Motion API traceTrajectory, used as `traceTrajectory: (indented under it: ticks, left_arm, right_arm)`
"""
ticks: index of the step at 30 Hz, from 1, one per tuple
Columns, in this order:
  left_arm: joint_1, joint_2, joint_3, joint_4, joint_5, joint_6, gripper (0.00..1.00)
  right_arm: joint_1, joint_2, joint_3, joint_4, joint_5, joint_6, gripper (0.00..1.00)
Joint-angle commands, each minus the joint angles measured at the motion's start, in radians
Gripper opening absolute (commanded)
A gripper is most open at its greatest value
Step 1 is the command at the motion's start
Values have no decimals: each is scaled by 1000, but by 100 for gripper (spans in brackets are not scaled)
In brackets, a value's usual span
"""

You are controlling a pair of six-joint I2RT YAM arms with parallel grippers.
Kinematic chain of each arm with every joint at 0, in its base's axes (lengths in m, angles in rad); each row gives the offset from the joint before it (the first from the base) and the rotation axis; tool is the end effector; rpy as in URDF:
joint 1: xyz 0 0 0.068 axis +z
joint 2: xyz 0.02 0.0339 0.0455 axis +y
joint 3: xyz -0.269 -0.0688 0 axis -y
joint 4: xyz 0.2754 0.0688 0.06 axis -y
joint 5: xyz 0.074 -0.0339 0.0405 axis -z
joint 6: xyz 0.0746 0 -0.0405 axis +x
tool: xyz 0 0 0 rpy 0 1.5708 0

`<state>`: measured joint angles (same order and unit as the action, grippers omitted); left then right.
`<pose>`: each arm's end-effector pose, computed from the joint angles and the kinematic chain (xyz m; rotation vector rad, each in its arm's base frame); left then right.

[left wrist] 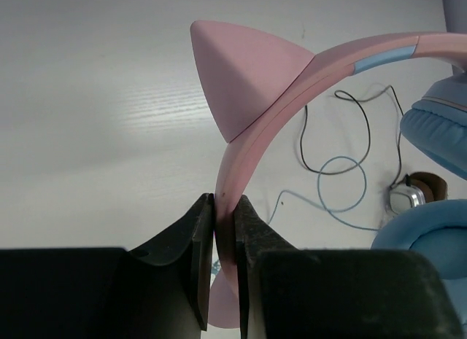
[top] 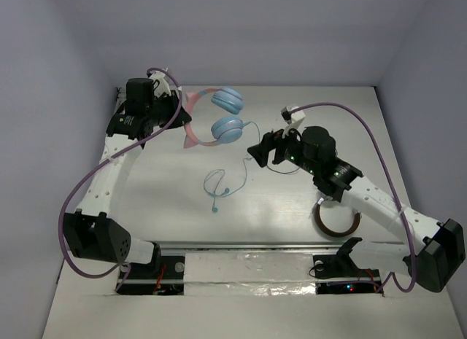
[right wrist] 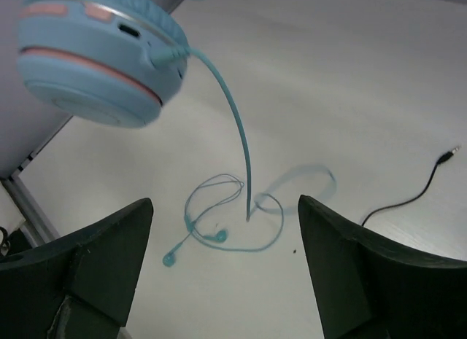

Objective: Wrap the headphones

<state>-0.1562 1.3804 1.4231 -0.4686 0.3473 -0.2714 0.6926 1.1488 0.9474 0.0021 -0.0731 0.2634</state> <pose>0.3645 -0.0831 0.3898 0.1112 2.0203 -0.6196 0.2560 0.2195 0.3332 -0.4436 1.7779 0.7488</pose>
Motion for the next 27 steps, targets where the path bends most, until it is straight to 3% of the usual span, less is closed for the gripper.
traceTrajectory:
  ticks: [1,3,8,15,23,27]
  left_arm:
    - [-2,-29,62,4,139,-34,0]
    - [-2,-40,77,7,169,-43,0]
    - [-2,-63,151,33,269,-89,0]
    - [-2,-126,235,154,343,-251,0]
    - [-2,-158,301,240,409,-383,0]
    - [-2,-159,364,249,406,-416,0]
  right_arm:
    - [-2,14,13,134,-60,-78,86]
    - [-2,40,4,180,-70,-88,85]
    - [-2,89,36,260,-60,-112,70]
    - [-51,75,88,342,-207,-105,51]
    - [-61,144,157,351,-312,-99,54]
    - [-61,184,125,392,-359,-66,60]
